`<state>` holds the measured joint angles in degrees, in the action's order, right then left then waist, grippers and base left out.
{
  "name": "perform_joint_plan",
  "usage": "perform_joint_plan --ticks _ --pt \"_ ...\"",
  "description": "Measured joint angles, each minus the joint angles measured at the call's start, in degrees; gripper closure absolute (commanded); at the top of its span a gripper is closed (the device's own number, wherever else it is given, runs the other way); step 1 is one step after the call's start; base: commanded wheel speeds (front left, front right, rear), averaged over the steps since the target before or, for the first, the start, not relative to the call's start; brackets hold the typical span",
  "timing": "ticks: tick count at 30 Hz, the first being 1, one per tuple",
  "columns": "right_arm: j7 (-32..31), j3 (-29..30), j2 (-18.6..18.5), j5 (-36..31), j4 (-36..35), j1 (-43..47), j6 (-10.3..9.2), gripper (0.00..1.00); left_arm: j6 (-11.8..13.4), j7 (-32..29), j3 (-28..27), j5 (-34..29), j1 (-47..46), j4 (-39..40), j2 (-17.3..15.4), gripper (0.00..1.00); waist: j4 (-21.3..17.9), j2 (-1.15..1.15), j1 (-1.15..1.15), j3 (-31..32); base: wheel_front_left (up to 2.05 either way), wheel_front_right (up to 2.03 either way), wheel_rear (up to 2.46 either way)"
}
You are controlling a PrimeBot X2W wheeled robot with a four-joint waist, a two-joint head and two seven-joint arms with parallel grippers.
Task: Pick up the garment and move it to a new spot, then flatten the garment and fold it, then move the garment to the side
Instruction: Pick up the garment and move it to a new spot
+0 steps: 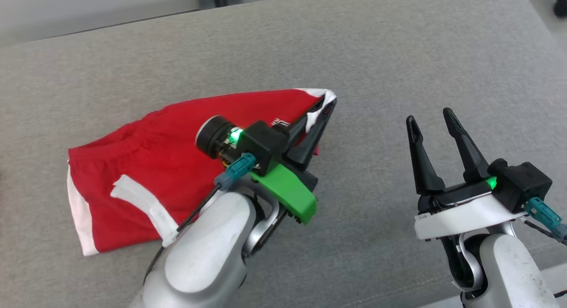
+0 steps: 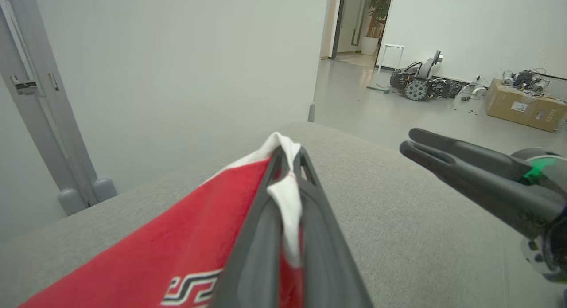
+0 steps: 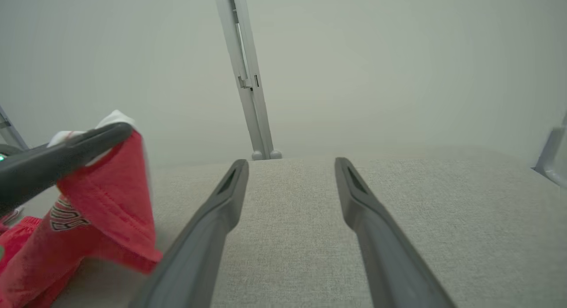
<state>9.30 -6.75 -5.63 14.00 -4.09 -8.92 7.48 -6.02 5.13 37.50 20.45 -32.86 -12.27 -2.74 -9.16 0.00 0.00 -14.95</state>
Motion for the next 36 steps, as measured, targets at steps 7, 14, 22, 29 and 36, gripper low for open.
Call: perform_joint_plan --ticks 7,14,22,29,36 --pt "2.3 -0.1 1.2 0.5 2.2 -0.7 0.0 0.0 3.6 0.9 6.0 4.1 -3.6 -4.2 0.1 0.51 -6.7 0.0 0.0 -4.0 0.0 0.0 0.0" --pt "3.0 0.4 1.4 0.2 3.8 -0.7 0.0 0.0 4.9 4.6 7.9 3.7 -3.9 -6.5 -0.1 0.0 -8.2 0.0 0.0 -6.5 0.0 0.0 0.0" --pt "1.5 0.5 -0.1 -0.3 3.6 -0.4 0.0 0.0 10.2 8.5 2.8 3.7 2.4 -1.1 -5.5 0.0 -4.6 0.0 0.0 -5.0 0.0 0.0 0.0" --pt "-0.5 1.8 -0.7 -0.6 2.1 1.2 0.01 0.0 15.7 9.7 -7.1 5.3 8.8 3.3 -10.5 0.0 1.5 0.0 0.0 -1.8 0.0 0.0 0.0" --pt "-2.0 3.1 -1.1 -0.9 1.2 2.8 0.0 0.0 16.5 10.0 -15.9 5.8 14.5 7.1 -13.4 0.0 7.2 0.0 0.0 1.3 0.0 0.0 0.0"
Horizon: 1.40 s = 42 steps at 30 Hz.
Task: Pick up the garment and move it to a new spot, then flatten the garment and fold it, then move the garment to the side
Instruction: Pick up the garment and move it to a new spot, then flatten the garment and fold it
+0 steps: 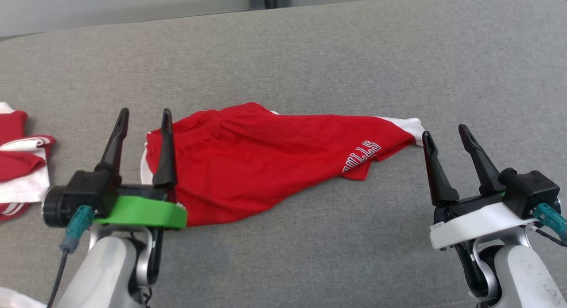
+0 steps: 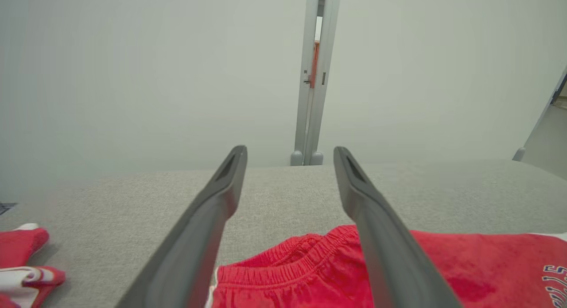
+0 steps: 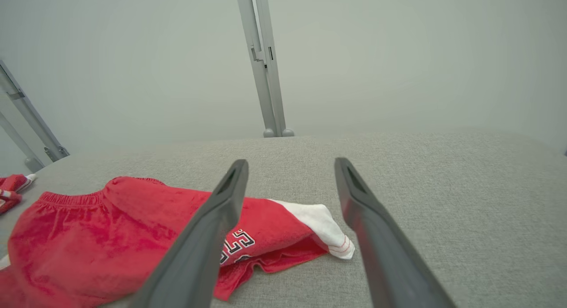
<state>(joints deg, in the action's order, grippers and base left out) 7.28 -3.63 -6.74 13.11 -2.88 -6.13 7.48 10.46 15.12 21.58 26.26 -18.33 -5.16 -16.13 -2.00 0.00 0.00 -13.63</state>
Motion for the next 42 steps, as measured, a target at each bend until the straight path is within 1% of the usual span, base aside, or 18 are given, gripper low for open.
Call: perform_joint_plan --ticks 2,5,10,16,24,42 --pt "-0.5 0.1 -0.1 -0.1 -0.4 0.2 0.0 0.0 -0.8 0.0 -2.3 0.0 2.1 0.5 -0.9 0.0 1.2 0.0 0.0 1.0 0.0 0.0 0.0" --pt "-1.0 0.3 -0.3 -0.2 -0.6 1.0 0.0 0.0 -2.4 0.0 -4.0 0.0 4.4 0.5 -1.9 0.0 2.2 0.0 0.0 2.5 0.0 0.0 0.0" --pt "-1.7 1.1 -0.4 -0.3 -0.6 2.9 0.0 0.0 -4.2 0.0 -4.8 -0.4 7.0 -0.4 -2.8 0.0 2.9 0.0 0.0 4.7 0.0 0.0 0.0" --pt "-2.6 1.5 -0.5 -0.4 -0.7 5.0 0.0 0.0 -4.6 0.0 -3.7 -1.7 8.9 -1.3 -2.7 0.0 2.6 0.0 0.0 6.2 0.0 0.0 0.0" --pt "-3.3 1.8 -0.4 -0.7 -1.5 6.6 0.0 0.0 -4.8 0.0 -2.7 -1.8 10.4 -2.3 -2.7 0.0 2.0 0.0 0.0 7.6 0.0 0.0 0.0" --pt "-3.7 1.8 -0.1 -1.1 -2.4 6.9 0.0 0.0 -4.6 -0.4 -1.4 -2.3 9.9 -2.4 -3.3 0.0 2.2 0.0 0.0 6.7 0.0 0.0 0.0"
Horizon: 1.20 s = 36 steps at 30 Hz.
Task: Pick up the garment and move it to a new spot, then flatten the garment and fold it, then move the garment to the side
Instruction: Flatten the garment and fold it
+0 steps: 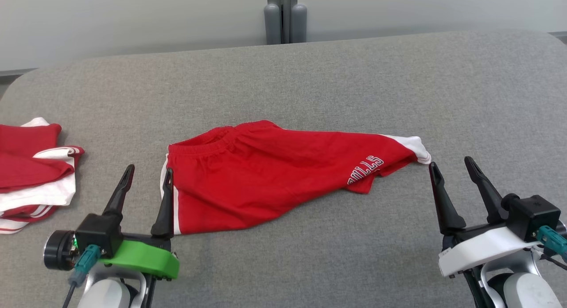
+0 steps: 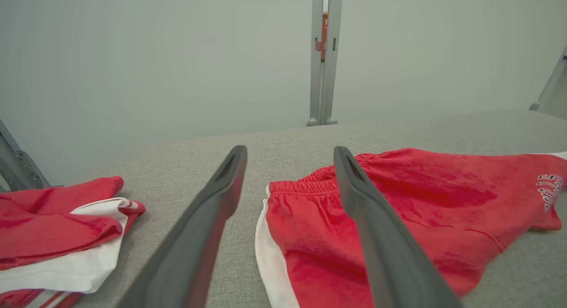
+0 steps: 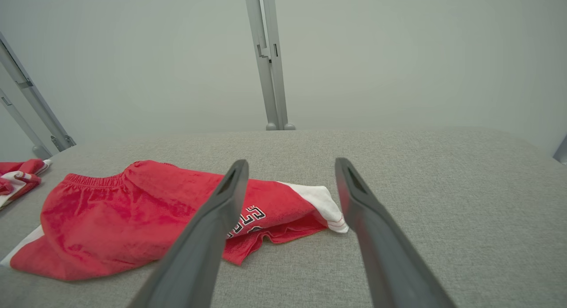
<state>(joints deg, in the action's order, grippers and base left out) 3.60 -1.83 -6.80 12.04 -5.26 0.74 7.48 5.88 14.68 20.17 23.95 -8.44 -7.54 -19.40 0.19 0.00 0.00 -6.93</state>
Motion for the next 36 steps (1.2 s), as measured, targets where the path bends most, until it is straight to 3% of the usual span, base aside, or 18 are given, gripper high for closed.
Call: perform_joint_plan --ticks 5,10,18,23,24,25,26,31,36 --pt "0.0 0.1 0.0 0.0 -0.6 -0.6 0.0 0.0 -1.8 -1.9 2.3 -0.9 -4.8 0.8 0.2 0.0 0.0 0.0 0.0 -1.6 0.0 0.0 0.0" --pt "0.0 -0.6 -0.1 -0.1 -1.0 -2.7 0.0 0.0 -5.7 -8.3 6.4 -1.2 -13.9 -0.8 2.2 0.0 -0.3 0.0 0.0 -4.6 0.0 0.0 0.0" --pt "1.5 -2.4 0.3 -0.1 0.5 -5.8 0.0 0.0 -10.4 -20.9 11.0 0.5 -25.0 -12.2 4.6 0.0 -2.6 0.0 0.0 -9.6 0.0 0.0 0.0" --pt "2.6 -2.5 0.6 0.1 2.0 -6.8 0.0 0.0 -11.3 -24.4 11.5 1.3 -29.2 -19.8 4.8 0.0 -5.0 0.0 0.0 -11.6 0.0 0.0 0.0" --pt "2.8 -2.6 0.7 0.1 2.2 -7.0 0.0 0.0 -11.4 -24.9 11.5 1.6 -29.7 -21.2 4.7 0.09 -5.5 0.0 0.0 -12.0 0.0 0.0 0.0" --pt "3.1 -2.6 0.7 0.1 2.5 -7.0 0.0 0.0 -11.5 -24.8 11.5 1.7 -30.1 -22.2 4.6 0.8 -5.9 0.0 0.0 -12.3 0.0 0.0 0.0" --pt "3.3 -2.5 0.8 0.1 2.7 -7.0 0.0 0.0 -11.5 -24.6 11.4 1.8 -30.5 -22.7 4.6 1.0 -6.2 0.0 0.0 -12.5 0.0 0.0 0.0" --pt "3.9 -1.8 0.9 0.2 3.5 -7.0 0.0 0.0 -11.7 -21.7 11.3 2.2 -30.9 -23.3 4.2 1.0 -7.2 0.0 0.0 -13.0 0.0 0.0 0.0" --pt "4.1 -0.5 1.1 0.0 3.5 -6.8 0.0 0.0 -8.5 -18.4 11.0 1.5 -25.4 -17.7 3.2 1.0 -6.1 0.0 0.0 -12.2 0.0 0.0 0.0"
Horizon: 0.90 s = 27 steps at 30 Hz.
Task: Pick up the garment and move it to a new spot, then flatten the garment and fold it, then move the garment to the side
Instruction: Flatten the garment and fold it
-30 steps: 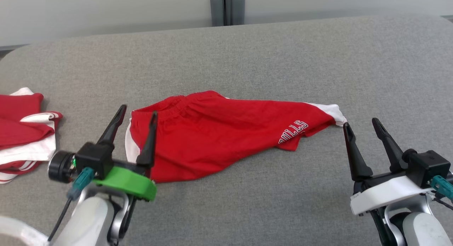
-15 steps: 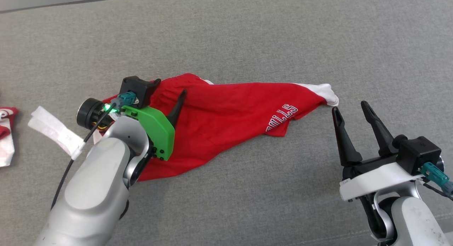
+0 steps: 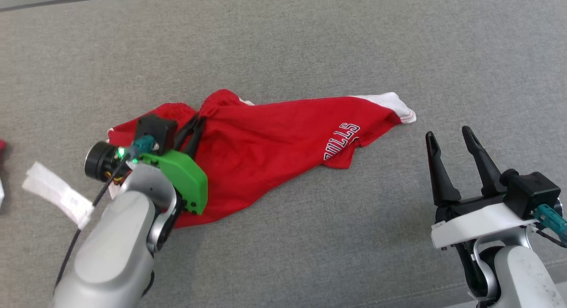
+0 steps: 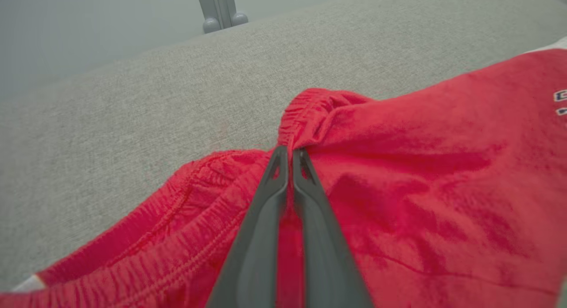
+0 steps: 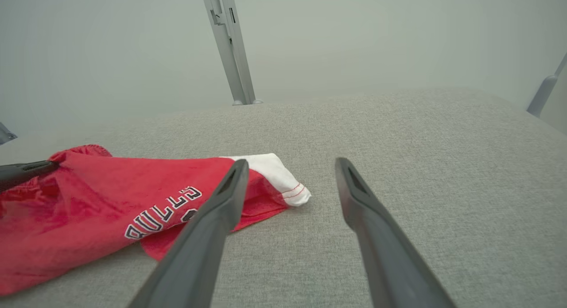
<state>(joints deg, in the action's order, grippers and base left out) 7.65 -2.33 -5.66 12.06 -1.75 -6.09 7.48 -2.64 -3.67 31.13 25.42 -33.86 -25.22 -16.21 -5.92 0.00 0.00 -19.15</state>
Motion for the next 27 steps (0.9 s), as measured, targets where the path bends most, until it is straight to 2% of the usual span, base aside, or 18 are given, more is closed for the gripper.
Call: perform_joint_plan --ticks 5,9,13,16,17,18,19,23,27 --pt "-0.3 0.9 0.1 -0.1 -0.3 1.1 0.0 0.0 5.2 2.0 -0.4 -0.4 10.2 8.7 -1.5 1.0 2.0 0.0 0.0 1.3 0.0 0.0 0.0" --pt "-0.8 1.4 -0.1 -0.3 -0.9 1.5 0.0 0.0 7.9 2.0 -0.6 0.9 18.4 14.3 -2.3 1.0 3.7 0.0 0.0 2.4 0.0 0.0 0.0" --pt "-1.5 1.7 -0.1 -0.7 -1.7 2.4 0.01 0.0 9.5 2.6 -0.5 2.2 24.1 15.2 -2.3 1.0 5.1 0.0 0.0 3.4 0.0 0.0 0.0" --pt "-1.9 2.0 -0.1 -0.7 -2.2 2.6 0.0 0.0 9.5 4.2 -0.1 3.1 26.2 14.1 -1.1 1.0 5.9 0.0 0.0 4.1 0.0 0.0 0.0" --pt "-2.0 2.1 -0.1 -0.7 -2.3 2.7 0.0 0.0 9.4 5.0 -0.1 3.2 26.4 13.6 -0.6 0.67 6.1 0.0 0.0 4.3 0.0 0.0 0.0" --pt "-2.1 2.2 -0.1 -0.7 -2.4 2.9 0.01 0.0 9.4 6.2 -0.3 3.4 26.5 13.1 -0.1 0.09 6.3 0.0 0.0 4.5 0.0 0.0 0.0" --pt "-2.2 2.3 -0.1 -0.8 -2.6 3.3 0.01 0.0 9.3 8.1 -0.7 3.9 26.6 12.8 0.5 0.0 6.5 0.0 0.0 4.8 0.0 0.0 0.0" --pt "-2.9 2.5 -0.2 -0.8 -3.3 3.6 0.0 0.0 9.2 14.3 -1.7 3.7 26.6 12.5 2.1 0.0 6.9 0.0 0.0 5.8 0.0 0.0 0.0" --pt "-3.5 2.7 -0.4 -1.1 -4.2 4.2 0.0 0.0 9.9 17.1 -3.0 2.5 26.2 14.7 2.3 0.0 7.1 0.0 0.0 6.8 0.0 0.0 0.0"
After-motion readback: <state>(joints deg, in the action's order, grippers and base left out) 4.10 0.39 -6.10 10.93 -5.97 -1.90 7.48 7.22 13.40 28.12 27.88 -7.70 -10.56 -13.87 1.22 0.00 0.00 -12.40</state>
